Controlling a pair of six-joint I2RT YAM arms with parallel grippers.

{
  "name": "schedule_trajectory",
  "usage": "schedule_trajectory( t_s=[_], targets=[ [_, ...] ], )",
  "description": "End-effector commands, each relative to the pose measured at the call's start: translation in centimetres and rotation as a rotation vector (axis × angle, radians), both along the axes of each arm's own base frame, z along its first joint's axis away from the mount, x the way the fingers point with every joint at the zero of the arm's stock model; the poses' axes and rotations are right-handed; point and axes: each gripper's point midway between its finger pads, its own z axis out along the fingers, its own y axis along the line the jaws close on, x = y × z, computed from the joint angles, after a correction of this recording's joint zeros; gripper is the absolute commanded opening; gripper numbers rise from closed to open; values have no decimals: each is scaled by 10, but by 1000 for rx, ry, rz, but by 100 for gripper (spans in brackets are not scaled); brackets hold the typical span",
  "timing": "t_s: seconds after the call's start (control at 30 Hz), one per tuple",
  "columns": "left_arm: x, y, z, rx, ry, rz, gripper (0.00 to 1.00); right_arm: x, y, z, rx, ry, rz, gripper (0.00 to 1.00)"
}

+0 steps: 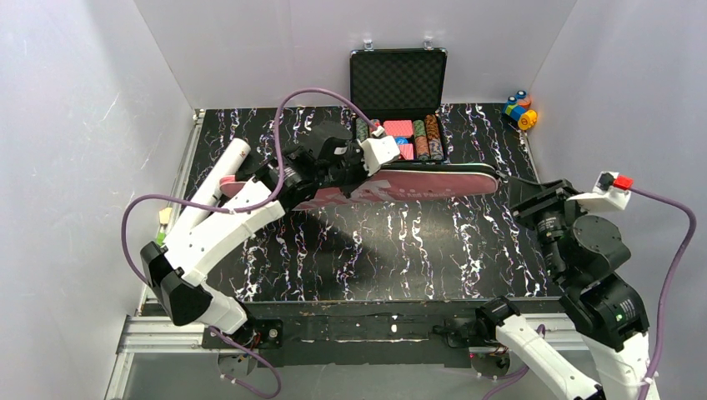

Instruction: Pack up the badminton gear

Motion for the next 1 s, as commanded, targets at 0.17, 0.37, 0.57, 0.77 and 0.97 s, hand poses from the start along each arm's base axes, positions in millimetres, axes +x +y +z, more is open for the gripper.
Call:
schedule_trajectory(
  t_s=[0.17,0.37,0.57,0.77,0.97],
  targets=[
    [33,-17,21,38,-90,80,0,-31,-50,13,-41,-45,-166,76],
    [48,-71,-24,140,-98,-24,0,-43,-61,3,-47,-27,-196,76],
    [22,-99,-102,231,-1,-97,0,-43,-60,-7,-37,-3,-196,76],
    [10,-117,-137,240,99,-102,0,-31,-44,-27,-31,51,-149,77],
    [4,-116,-113,178,191,-70,98,-21,-31,-44,-21,94,-119,82]
  ],
)
